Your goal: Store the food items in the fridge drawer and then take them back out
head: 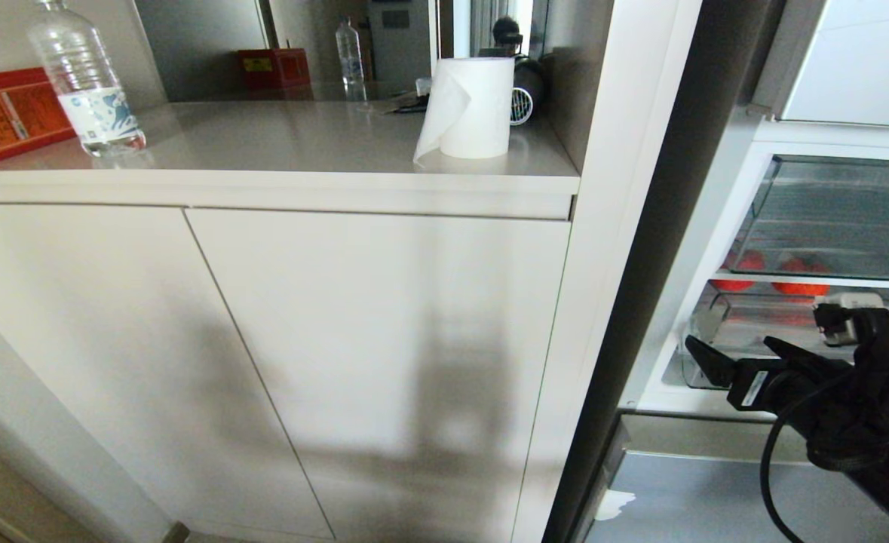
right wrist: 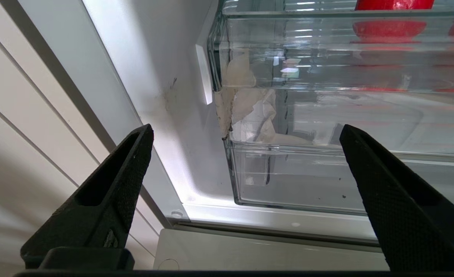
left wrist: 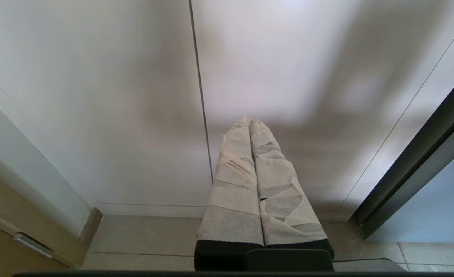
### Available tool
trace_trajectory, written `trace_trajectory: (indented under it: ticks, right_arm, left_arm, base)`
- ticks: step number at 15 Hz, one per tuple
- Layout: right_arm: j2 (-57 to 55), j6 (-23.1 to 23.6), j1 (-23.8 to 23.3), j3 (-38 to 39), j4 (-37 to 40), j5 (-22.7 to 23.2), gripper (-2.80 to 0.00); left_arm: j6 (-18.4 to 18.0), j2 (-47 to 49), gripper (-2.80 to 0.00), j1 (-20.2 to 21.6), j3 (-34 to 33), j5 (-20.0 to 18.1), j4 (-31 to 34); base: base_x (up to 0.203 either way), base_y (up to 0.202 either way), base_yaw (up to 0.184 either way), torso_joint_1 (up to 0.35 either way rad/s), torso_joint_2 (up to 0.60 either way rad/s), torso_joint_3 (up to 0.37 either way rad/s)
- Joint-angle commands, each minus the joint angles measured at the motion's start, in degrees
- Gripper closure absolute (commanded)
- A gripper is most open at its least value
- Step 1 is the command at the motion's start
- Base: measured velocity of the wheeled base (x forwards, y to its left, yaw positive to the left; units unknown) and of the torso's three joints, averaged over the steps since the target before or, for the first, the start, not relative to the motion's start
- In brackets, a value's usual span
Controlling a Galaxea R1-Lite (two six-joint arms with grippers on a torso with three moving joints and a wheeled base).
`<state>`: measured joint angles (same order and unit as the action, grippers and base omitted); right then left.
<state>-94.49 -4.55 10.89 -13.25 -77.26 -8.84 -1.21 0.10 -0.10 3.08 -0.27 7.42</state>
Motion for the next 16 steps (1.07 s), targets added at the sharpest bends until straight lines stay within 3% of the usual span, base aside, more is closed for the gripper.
trace_trajectory:
  ticks: [1, 2, 3, 16]
  right_arm:
    - [-0.1, -0.1, 0.0, -0.5, -0.4, 0.0, -2.80]
    - [-0.3, -0.1, 0.0, -0.8, -0.5, 0.0, -2.80]
    - [-0.4, 0.0, 0.0, -0.9, -0.5, -0.1, 0.00]
    - [-1.0, 0.0, 0.2, -2.0, -0.5, -0.4, 0.00]
  left_arm:
    - [0.0, 0.0, 0.00, 0.0, 0.0, 0.0, 0.1]
    - [0.0, 0.0, 0.00, 0.0, 0.0, 0.0, 0.1]
    - [0.0, 0.0, 0.00, 0.0, 0.0, 0.0, 0.1]
    - [0.0, 0.0, 0.00, 0.0, 0.0, 0.0, 0.1]
  base:
    - [0.000, 0.000, 0.000, 0.000, 0.00, 0.000]
    - [0.000, 0.000, 0.000, 0.000, 0.00, 0.000]
    - [0.000, 0.000, 0.000, 0.000, 0.00, 0.000]
    - [0.000, 0.000, 0.000, 0.000, 0.00, 0.000]
